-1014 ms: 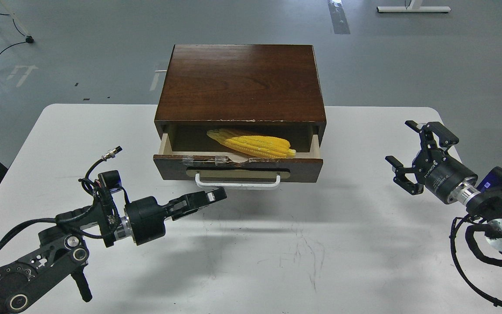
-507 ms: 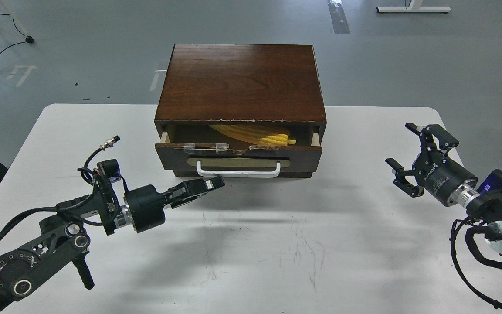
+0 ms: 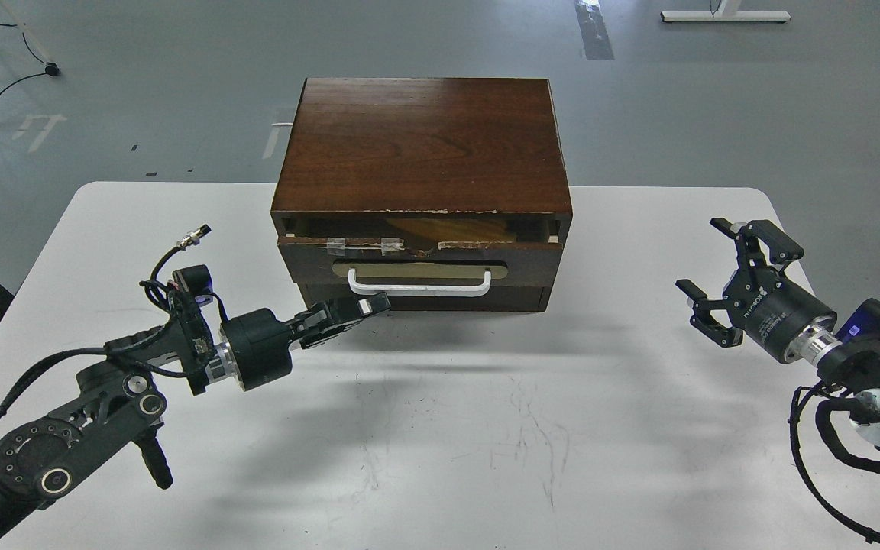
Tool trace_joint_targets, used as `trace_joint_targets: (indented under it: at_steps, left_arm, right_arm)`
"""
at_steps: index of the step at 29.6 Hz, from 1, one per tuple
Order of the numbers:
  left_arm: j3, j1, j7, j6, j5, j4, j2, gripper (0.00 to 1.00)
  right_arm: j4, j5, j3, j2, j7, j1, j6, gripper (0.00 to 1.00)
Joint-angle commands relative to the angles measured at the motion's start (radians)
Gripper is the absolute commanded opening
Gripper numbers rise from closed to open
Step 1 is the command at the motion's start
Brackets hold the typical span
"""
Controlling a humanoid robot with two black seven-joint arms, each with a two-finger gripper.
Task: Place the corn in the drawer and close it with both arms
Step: 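Push the drawer into the box with the left gripper, then hold the left gripper at the closed drawer front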
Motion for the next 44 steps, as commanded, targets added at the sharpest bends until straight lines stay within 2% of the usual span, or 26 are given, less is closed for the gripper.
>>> trace_joint_targets:
  at_steps: [1, 38, 44]
  left_arm:
    - [0.002, -0.001, 0.0, 0.0, 0.0, 0.003, -0.001, 0.0]
    - [0.007, -0.093, 0.0, -0.009, -0.038, 0.087, -0.013, 0.0]
    - [0.008, -0.082, 0.0, -0.081, -0.04, 0.076, -0.013, 0.0]
  right_arm:
    - [0.0, 0.0, 0.0, -0.001, 0.0, 0.0, 0.0, 1.0]
    - [0.0, 0.0, 0.0, -0.001, 0.0, -0.012, 0.0, 1.0]
    - [0.0, 0.001, 0.0, -0.001, 0.0, -0.014, 0.0, 1.0]
